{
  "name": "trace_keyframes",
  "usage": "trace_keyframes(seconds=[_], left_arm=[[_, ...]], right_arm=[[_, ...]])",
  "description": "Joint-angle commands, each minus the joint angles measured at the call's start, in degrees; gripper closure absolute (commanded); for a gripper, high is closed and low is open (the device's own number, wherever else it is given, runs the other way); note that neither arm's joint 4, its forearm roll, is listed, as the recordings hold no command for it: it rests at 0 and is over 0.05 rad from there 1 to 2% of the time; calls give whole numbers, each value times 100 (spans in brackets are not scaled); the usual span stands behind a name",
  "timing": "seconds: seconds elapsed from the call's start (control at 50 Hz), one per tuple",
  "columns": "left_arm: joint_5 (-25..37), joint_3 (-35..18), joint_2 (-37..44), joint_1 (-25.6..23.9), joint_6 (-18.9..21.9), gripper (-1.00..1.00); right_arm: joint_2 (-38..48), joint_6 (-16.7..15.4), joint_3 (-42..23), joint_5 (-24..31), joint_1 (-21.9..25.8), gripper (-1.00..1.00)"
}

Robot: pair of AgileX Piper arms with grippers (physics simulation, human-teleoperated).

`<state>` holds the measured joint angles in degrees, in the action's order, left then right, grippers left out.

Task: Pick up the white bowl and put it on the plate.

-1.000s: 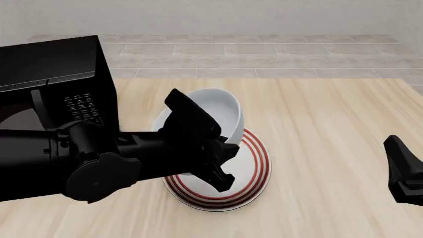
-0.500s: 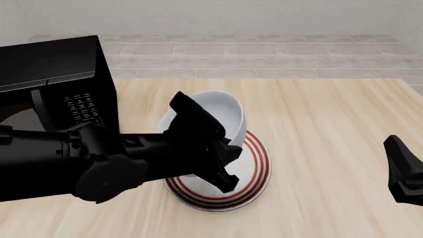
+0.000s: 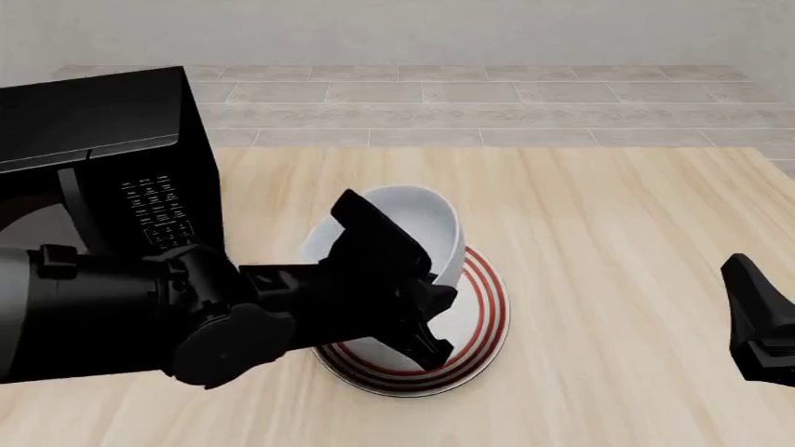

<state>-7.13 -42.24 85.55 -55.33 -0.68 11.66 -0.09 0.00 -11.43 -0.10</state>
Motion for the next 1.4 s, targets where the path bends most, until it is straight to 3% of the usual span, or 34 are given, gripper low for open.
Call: trace_keyframes(seconds=[0.02, 0.1, 0.18, 0.22, 0.28, 0.3, 0.46, 0.5, 0.68, 0.76, 0.78, 0.86, 0.94, 0.96, 1.16, 1.18, 1.4], left_arm=[[263, -162, -97, 31, 11, 100], [-16, -37, 65, 41, 27, 100], [175, -159, 11, 40, 15, 100], [-103, -13, 151, 34, 22, 100], [173, -160, 27, 41, 22, 100], [-21, -65, 127, 38, 23, 100], [142, -154, 98, 20, 6, 100], [-177, -5, 277, 18, -13, 100], [-275, 9, 423, 19, -7, 100], [-9, -110, 264, -3, -35, 100], [-277, 5, 431, 7, -16, 100], [-294, -2, 468, 19, -2, 100], [-36, -130, 344, 28, 14, 100], [-250, -31, 463, 27, 17, 100], [-89, -148, 423, 81, 84, 100], [-246, -63, 499, 58, 78, -100], [-222, -78, 440, 34, 26, -100]], right_arm=[[-120, 2, -1, 122, -7, -100], [-123, 2, -1, 125, -8, -100], [-122, 0, -1, 124, -9, -100], [-124, 1, -1, 125, -6, -100], [-122, 2, -1, 124, -7, -100], [-122, 1, -1, 124, -7, -100], [-123, 0, -1, 124, -9, -100], [-122, 2, -1, 124, -7, -100], [-124, 2, -1, 125, -7, -100], [-122, 1, -1, 123, -7, -100], [-127, -1, -1, 127, -8, -100], [-122, 1, -1, 124, -6, -100], [-123, 0, -1, 124, -6, -100], [-120, 2, -1, 122, -7, -100], [-124, 2, -1, 125, -8, -100], [-126, 2, -1, 126, -8, -100], [-124, 1, -1, 125, -7, -100]])
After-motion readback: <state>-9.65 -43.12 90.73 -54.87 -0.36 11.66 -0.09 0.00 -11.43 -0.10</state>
